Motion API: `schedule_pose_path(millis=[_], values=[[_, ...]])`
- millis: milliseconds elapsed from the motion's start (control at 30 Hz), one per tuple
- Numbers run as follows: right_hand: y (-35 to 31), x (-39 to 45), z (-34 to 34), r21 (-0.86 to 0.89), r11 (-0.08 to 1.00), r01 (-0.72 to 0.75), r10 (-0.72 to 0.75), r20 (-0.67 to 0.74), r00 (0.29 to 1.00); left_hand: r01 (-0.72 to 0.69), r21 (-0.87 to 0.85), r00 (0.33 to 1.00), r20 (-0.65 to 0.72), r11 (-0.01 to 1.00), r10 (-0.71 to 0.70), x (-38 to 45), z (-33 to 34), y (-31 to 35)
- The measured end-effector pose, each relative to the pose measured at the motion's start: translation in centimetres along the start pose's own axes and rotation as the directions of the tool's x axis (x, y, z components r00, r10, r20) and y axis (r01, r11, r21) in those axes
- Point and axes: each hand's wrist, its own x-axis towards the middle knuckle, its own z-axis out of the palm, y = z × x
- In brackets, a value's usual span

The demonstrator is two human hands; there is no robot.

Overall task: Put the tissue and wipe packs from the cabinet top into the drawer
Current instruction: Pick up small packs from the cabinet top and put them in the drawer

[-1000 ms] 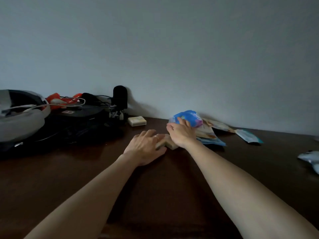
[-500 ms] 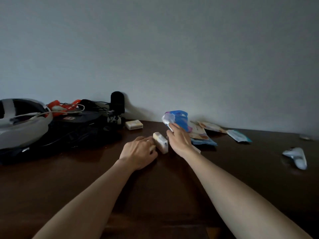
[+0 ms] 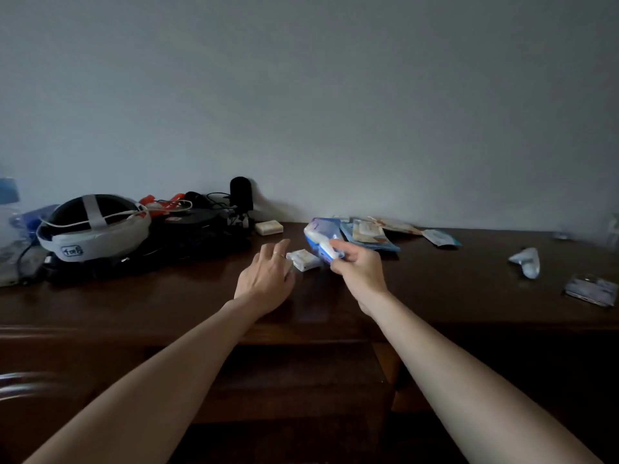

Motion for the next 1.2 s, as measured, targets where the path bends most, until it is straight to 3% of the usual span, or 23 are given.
schedule_pose_path(millis=[67, 133, 200, 267, 367, 433, 500, 700, 833, 933, 1033, 1200], values=[[-0.8, 0.1, -1.6, -0.021, 0.999, 0.05, -0.052, -0.115, 0.992, 0.018, 0.007, 0.999, -0.037, 1.0, -0.017, 1.1, -0.1, 0.5], [-1.0, 0.5, -2.8, -0.166, 0.975, 0.149, -0.181, -0.198, 0.963, -0.018, 0.052, 1.0, -0.01, 0.998, 0.018, 2.5, 0.5, 0.7], [-0.6, 0.9, -3.3, -0.314, 0.912, 0.263, -0.333, -0.197, 0.922, -0.048, 0.076, 0.999, 0.006, 0.996, 0.047, 4.3, 1.2, 1.0], [0.4, 1.7, -3.4, -0.428, 0.854, 0.296, -0.372, -0.105, 0.922, -0.061, 0.081, 0.998, 0.036, 0.995, 0.058, 6.1, 2.3, 1.3], [3.0, 3.0, -3.0, -0.626, 0.762, 0.166, -0.1, 0.139, 0.985, 0.002, 0.096, 0.977, 0.213, 0.995, -0.022, 7.8, 4.4, 1.6], [4.5, 3.5, -2.6, -0.756, 0.646, 0.107, 0.093, 0.217, 0.972, 0.031, 0.142, 0.962, 0.264, 0.989, -0.068, 8.3, 6.1, 1.3], [5.0, 4.1, -2.0, -0.801, 0.586, 0.126, 0.115, 0.235, 0.965, 0.052, 0.184, 0.969, 0.229, 0.982, -0.094, 8.8, 6.9, 1.2], [5.0, 4.2, -1.4, -0.807, 0.575, 0.136, 0.05, 0.201, 0.978, 0.031, 0.183, 0.989, 0.134, 0.983, -0.056, 8.8, 6.5, 1.8], [3.6, 2.5, -1.1, -0.821, 0.521, 0.233, -0.168, 0.169, 0.971, -0.019, 0.184, 0.989, 0.15, 0.983, -0.009, 5.6, 5.1, 2.6], [2.5, 0.4, -1.4, -0.721, 0.644, 0.257, -0.263, 0.107, 0.959, -0.059, 0.144, 0.997, 0.05, 0.988, 0.052, 1.8, 3.5, 2.9], [1.3, -3.3, -1.2, -0.459, 0.858, 0.228, -0.312, -0.114, 0.943, -0.099, 0.133, 0.99, -0.083, 0.986, 0.11, -2.6, 1.7, 2.2], [2.5, -13.3, 0.5, -0.292, 0.882, 0.369, -0.433, -0.195, 0.88, -0.178, 0.113, 0.903, -0.377, 0.977, 0.208, -10.9, -0.2, 0.2]])
